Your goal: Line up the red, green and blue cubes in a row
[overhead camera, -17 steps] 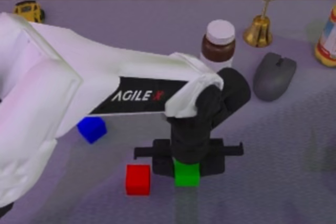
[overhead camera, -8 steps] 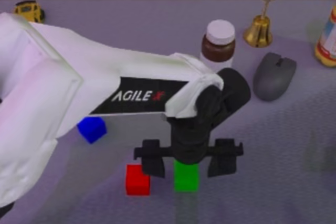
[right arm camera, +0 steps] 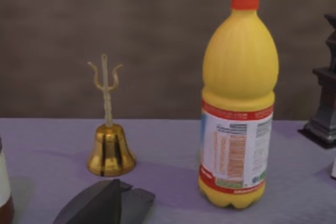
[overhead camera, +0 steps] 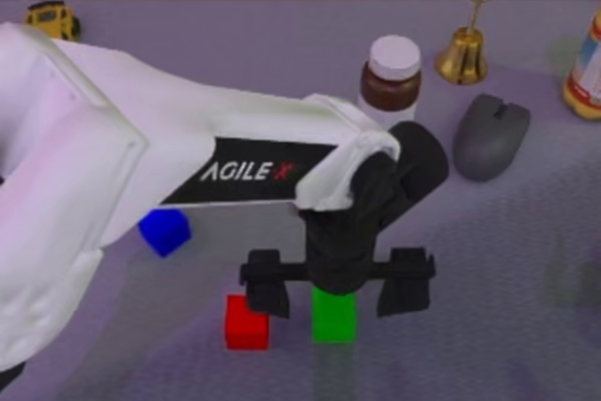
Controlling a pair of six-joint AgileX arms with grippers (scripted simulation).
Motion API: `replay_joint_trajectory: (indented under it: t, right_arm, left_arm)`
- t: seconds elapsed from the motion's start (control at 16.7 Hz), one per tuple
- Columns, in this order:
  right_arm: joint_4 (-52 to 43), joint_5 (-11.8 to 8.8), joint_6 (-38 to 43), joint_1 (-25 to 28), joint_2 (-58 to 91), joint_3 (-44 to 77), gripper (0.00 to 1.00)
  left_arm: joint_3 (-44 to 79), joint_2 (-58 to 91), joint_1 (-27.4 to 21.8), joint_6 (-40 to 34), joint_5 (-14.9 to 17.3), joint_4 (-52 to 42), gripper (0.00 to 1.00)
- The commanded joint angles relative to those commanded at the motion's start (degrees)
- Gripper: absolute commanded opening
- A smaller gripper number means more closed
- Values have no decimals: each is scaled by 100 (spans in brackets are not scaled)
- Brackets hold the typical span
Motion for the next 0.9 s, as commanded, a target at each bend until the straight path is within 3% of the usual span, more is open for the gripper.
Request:
replay_joint_trajectory:
  t: [0.48, 0.9]
  right_arm:
    - [0, 0, 0, 0, 0, 0, 100]
    - [0, 0, 0, 0, 0, 0, 100]
  left_arm:
    - [812, -512, 87, -21, -4, -1340, 100]
    - [818, -503, 150, 177, -7, -1351, 100]
